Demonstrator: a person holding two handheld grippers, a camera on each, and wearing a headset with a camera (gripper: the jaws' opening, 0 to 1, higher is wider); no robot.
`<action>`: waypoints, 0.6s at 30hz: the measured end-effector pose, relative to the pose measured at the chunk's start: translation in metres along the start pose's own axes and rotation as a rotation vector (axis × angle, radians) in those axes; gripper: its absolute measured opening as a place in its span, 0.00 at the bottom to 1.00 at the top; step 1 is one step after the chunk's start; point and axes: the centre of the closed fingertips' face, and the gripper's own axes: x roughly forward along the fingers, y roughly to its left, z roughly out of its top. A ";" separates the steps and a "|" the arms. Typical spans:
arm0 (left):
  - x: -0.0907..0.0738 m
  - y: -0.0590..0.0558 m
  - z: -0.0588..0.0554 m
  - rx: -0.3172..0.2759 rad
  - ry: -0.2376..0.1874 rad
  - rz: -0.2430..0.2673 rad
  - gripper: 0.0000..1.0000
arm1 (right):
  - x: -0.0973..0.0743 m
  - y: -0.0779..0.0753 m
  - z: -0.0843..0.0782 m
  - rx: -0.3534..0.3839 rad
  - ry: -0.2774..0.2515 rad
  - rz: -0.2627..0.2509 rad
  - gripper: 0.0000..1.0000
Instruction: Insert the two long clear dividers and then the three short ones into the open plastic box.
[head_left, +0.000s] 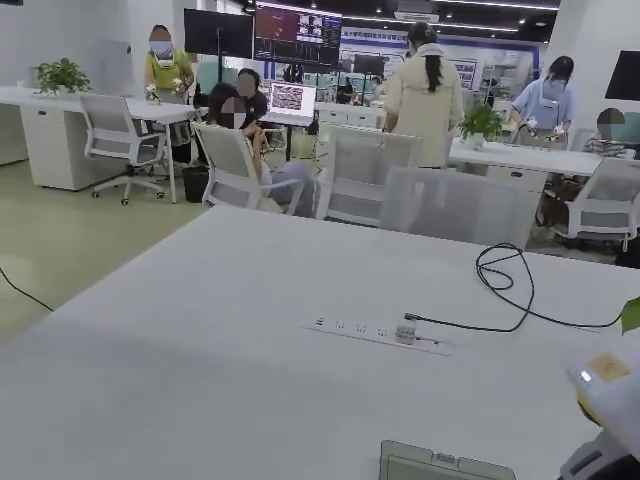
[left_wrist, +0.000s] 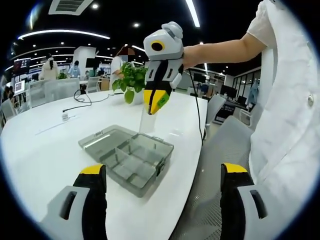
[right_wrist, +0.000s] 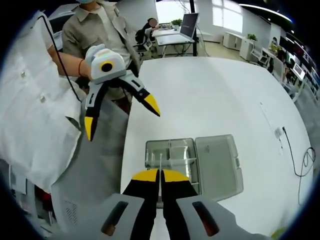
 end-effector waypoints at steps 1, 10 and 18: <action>0.000 0.000 -0.001 -0.009 0.005 -0.002 0.99 | 0.002 -0.002 0.000 0.000 -0.002 -0.004 0.03; -0.003 0.000 -0.006 -0.018 0.009 0.001 1.00 | 0.019 -0.013 -0.011 -0.006 0.023 -0.021 0.03; -0.005 0.001 -0.008 -0.031 0.008 0.005 1.00 | 0.030 -0.016 -0.021 -0.010 0.037 -0.023 0.03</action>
